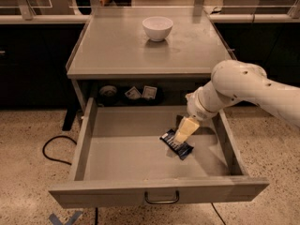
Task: Pick rxbar blueberry from top drawer and place on counter
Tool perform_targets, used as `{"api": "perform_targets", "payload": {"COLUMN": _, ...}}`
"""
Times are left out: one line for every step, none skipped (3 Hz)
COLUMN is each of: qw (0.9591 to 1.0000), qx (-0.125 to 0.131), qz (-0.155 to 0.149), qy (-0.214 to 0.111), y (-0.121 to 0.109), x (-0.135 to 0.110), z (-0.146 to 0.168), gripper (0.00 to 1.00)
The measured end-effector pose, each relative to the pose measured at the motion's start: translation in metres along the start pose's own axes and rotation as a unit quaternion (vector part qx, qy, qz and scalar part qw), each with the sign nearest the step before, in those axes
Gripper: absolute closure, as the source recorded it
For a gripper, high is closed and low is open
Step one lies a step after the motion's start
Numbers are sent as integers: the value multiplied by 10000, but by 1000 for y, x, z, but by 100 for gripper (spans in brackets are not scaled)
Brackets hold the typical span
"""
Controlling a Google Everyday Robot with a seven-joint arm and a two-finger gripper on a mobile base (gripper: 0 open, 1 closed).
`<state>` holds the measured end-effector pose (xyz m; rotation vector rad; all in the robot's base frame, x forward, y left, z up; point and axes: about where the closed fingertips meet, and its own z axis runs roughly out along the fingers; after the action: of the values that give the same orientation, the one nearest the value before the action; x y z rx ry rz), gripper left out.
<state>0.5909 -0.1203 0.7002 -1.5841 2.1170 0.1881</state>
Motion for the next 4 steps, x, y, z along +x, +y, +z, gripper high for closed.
{"api": "perform_targets", "payload": {"qw": 9994, "qx": -296, "qz": 162, "qy": 27, "y": 16, "x": 6, "z": 34, "gripper": 0}}
{"api": "perform_targets", "payload": {"qw": 9957, "qx": -785, "qz": 472, "qy": -137, "y": 46, "x": 13, "z": 95, "gripper": 0}}
{"api": "perform_targets", "payload": {"qw": 9918, "qx": -1064, "qz": 656, "qy": -257, "y": 64, "x": 16, "z": 129, "gripper": 0}}
{"api": "perform_targets", "payload": {"qw": 9918, "qx": -1064, "qz": 656, "qy": -257, "y": 64, "x": 16, "z": 129, "gripper": 0}}
